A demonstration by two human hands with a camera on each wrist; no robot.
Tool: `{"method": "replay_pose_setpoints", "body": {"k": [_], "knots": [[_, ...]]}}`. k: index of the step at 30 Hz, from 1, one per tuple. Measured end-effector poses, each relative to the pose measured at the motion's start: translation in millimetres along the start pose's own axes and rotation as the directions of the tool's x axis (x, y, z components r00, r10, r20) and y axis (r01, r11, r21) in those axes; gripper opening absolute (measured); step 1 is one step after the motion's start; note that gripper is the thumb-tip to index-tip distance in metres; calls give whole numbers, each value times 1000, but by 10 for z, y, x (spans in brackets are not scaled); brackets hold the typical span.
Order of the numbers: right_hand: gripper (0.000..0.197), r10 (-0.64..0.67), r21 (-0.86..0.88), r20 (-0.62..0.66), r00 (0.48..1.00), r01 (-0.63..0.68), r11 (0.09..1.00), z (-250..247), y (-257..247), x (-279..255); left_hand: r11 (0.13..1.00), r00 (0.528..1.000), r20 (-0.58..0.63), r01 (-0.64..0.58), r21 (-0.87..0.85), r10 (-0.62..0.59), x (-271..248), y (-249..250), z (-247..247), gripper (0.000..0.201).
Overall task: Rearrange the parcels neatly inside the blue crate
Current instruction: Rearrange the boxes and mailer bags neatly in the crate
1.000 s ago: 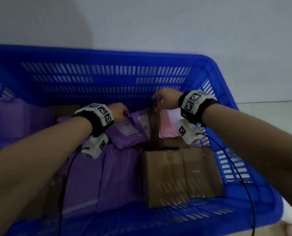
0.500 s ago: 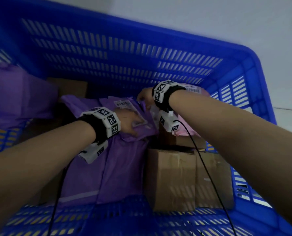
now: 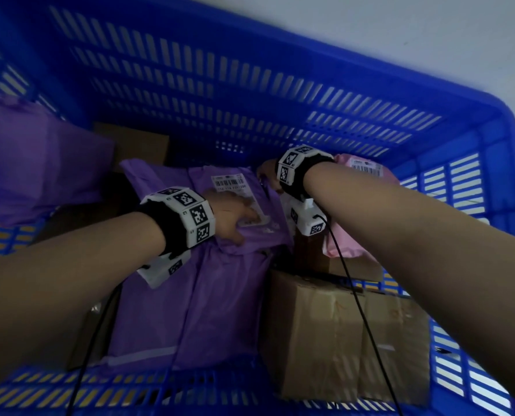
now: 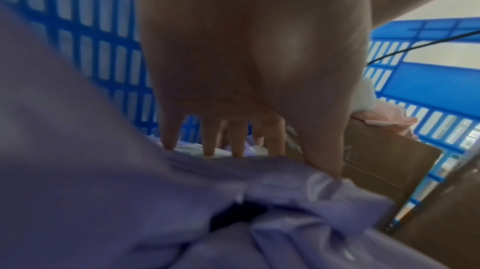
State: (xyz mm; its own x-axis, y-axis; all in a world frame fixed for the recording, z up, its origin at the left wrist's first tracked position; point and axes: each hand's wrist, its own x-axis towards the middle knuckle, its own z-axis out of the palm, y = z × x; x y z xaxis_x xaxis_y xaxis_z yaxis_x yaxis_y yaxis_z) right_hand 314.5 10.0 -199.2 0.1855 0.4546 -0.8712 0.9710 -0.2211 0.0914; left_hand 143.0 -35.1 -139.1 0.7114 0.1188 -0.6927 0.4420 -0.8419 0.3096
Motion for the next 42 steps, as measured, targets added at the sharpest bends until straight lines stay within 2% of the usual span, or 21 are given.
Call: {"method": "replay_pose_setpoints", "body": {"k": [1, 2, 3, 4, 5, 7, 8, 10, 12, 14, 20, 21, 23, 25, 26, 27, 30, 31, 34, 42], "knots": [[53, -32, -19, 27, 999, 33, 999, 60, 122, 443, 1000, 1000, 1, 1, -1, -1, -1, -18, -1, 67], [72, -39, -67, 37, 999, 41, 997, 144, 254, 1011, 1000, 1000, 3, 2, -2, -2, -4, -37, -1, 67], [94, -53, -55, 46, 998, 55, 997, 169, 292, 1243, 1000, 1000, 6, 3, 1, -3, -7, -50, 0, 67], [105, -35, -63, 24, 999, 36, 997, 143, 216, 1052, 1000, 1000, 5, 7, 5, -7, -8, -66, 3, 66], [101, -14, -33, 12, 1000, 15, 999, 101, 129, 727, 1000, 1000, 3, 10, 10, -10, -12, -83, 7, 66], [61, -49, -44, -31, 998, 48, 998, 54, 28, 212, 999, 1000, 0, 23, 30, -23, -17, -115, 13, 65], [51, -61, -78, -31, 998, 59, 995, 59, 23, 89, 999, 1000, -1, 30, 44, -30, -19, -135, 15, 64], [53, -44, -90, 20, 999, 46, 995, 79, 43, -16, 997, 999, 5, 46, 60, -46, -29, -187, 15, 62], [49, -55, -32, 5, 998, 55, 998, 138, 107, 120, 996, 998, 14, 60, 63, -61, -45, -244, 12, 60], [36, -100, -56, 48, 994, 102, 993, 134, 55, -84, 996, 997, 19, 67, 65, -69, -57, -290, 22, 59], [22, -229, -89, 150, 962, 244, 966, 122, 42, -199, 995, 997, 14, 76, 67, -78, -43, -300, 44, 59], [18, -261, -84, 139, 955, 274, 958, 124, 57, -200, 996, 997, 13, 79, 52, -80, -40, -305, 49, 59], [23, -297, -46, 132, 946, 306, 951, 97, 79, -260, 997, 997, -5, 78, -6, -78, -30, -307, 63, 56], [11, -337, 5, 124, 933, 339, 941, 49, 70, -352, 991, 996, -39, 81, -108, -85, -30, -285, 64, 52], [10, -340, 9, 87, 937, 340, 940, 9, 72, -421, 982, 993, -55, 89, -165, -100, -32, -270, 52, 50], [19, -365, 6, 22, 931, 365, 931, -35, 85, -507, 970, 991, -66, 103, -219, -120, -30, -253, 35, 49], [22, -409, 45, -238, 881, 431, 901, -150, 167, -725, 918, 976, -104, 141, -370, -192, -37, -215, -47, 53], [21, -405, 59, -285, 869, 437, 897, -183, 197, -812, 901, 969, -119, 153, -406, -217, -48, -199, -78, 53], [20, -390, 84, -379, 839, 451, 889, -249, 289, -984, 856, 950, -151, 168, -489, -272, -57, -171, -144, 53], [13, -354, 235, -597, 720, 578, 781, -195, 482, -1458, 744, 919, -198, 136, -654, -342, -112, 21, -164, 66]]}}
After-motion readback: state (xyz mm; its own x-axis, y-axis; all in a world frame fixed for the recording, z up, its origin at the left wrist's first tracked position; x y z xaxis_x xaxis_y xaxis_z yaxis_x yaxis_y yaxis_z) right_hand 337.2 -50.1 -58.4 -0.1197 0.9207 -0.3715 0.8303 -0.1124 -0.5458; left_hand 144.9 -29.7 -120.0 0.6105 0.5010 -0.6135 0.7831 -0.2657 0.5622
